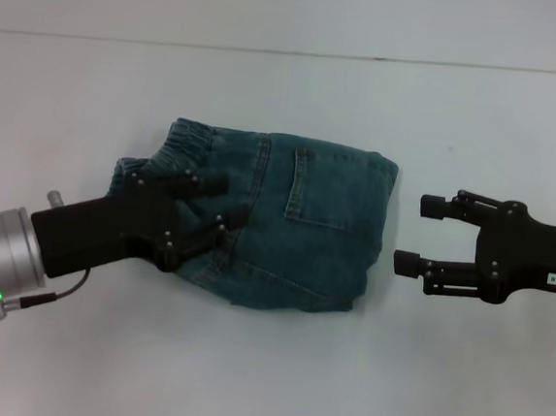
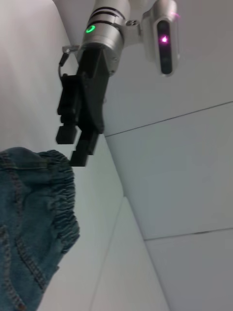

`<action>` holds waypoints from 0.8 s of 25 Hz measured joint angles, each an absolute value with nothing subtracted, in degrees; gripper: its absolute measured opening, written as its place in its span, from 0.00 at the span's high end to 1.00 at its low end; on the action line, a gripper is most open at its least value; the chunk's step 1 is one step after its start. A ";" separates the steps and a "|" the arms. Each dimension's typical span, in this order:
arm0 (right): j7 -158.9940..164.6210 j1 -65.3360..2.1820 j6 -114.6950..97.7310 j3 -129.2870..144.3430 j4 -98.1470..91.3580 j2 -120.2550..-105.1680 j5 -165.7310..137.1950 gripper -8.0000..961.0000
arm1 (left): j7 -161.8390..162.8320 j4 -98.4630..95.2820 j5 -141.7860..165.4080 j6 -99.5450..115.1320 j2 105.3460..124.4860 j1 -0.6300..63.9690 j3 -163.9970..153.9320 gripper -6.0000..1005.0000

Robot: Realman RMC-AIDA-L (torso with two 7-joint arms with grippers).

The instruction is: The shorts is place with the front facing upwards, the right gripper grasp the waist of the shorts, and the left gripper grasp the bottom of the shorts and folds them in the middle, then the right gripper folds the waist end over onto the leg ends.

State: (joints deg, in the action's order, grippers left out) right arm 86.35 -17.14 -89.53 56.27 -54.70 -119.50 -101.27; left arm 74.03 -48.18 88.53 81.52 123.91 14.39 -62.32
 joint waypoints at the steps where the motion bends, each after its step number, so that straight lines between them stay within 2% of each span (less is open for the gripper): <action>1: 86.33 -17.17 -89.44 56.26 -54.17 -119.51 -101.49 0.02 | 74.15 -48.35 88.68 81.94 123.88 14.32 -61.95 0.60; 12: 85.96 -17.54 -88.78 56.72 -51.91 -119.53 -101.74 0.02 | 77.61 -49.85 93.86 81.32 123.85 14.65 -60.21 0.36; 18: 85.57 -17.65 -88.67 56.81 -51.47 -119.53 -101.78 0.02 | 78.41 -49.98 94.68 80.09 123.93 14.68 -60.15 0.16; 20: 85.56 -17.68 -88.42 56.81 -51.43 -119.53 -101.78 0.02 | 78.44 -50.00 94.70 79.36 123.93 14.72 -60.13 0.16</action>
